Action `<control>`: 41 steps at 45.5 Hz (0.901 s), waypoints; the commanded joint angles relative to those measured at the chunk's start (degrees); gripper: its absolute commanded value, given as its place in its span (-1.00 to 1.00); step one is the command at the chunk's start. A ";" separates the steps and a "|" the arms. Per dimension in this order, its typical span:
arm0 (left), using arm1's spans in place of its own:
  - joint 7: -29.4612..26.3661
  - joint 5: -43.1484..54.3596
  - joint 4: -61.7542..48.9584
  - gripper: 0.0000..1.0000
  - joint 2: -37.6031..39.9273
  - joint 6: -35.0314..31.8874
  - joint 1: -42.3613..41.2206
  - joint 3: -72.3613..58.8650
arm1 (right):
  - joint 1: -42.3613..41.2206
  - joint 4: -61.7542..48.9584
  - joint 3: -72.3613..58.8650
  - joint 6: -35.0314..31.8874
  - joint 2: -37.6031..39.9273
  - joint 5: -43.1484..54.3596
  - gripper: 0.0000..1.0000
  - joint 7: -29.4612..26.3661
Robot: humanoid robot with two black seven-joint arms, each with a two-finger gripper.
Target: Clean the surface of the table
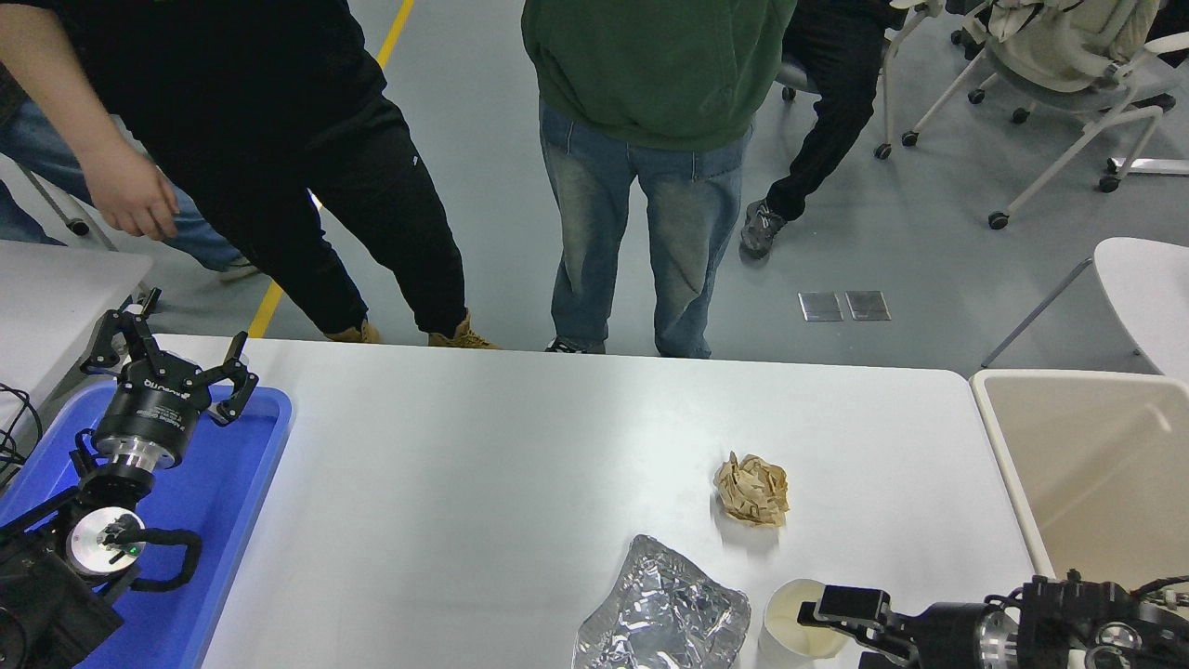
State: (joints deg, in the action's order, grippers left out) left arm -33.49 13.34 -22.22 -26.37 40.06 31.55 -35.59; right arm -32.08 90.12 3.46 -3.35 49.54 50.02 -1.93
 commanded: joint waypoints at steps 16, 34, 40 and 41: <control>0.00 0.02 -0.02 1.00 0.00 -0.07 0.00 0.00 | 0.17 -2.49 -0.03 0.01 -3.57 8.86 -0.25 0.09; 0.00 -0.07 -0.02 1.00 0.00 -0.07 0.00 0.00 | -0.36 -3.28 0.67 -0.61 -3.57 8.60 -1.00 -0.09; 0.00 -0.07 -0.02 1.00 0.00 -0.07 0.00 0.00 | -0.36 -2.84 1.90 -0.52 -3.31 8.07 -1.00 0.26; 0.00 0.02 -0.02 1.00 0.00 -0.07 0.00 0.00 | -0.36 -2.76 2.08 -0.52 -3.22 8.07 -1.00 0.26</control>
State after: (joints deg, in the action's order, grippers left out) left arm -33.49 13.32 -22.21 -26.37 40.01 31.55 -35.59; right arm -32.34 87.05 4.03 -3.83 46.10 58.36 -1.98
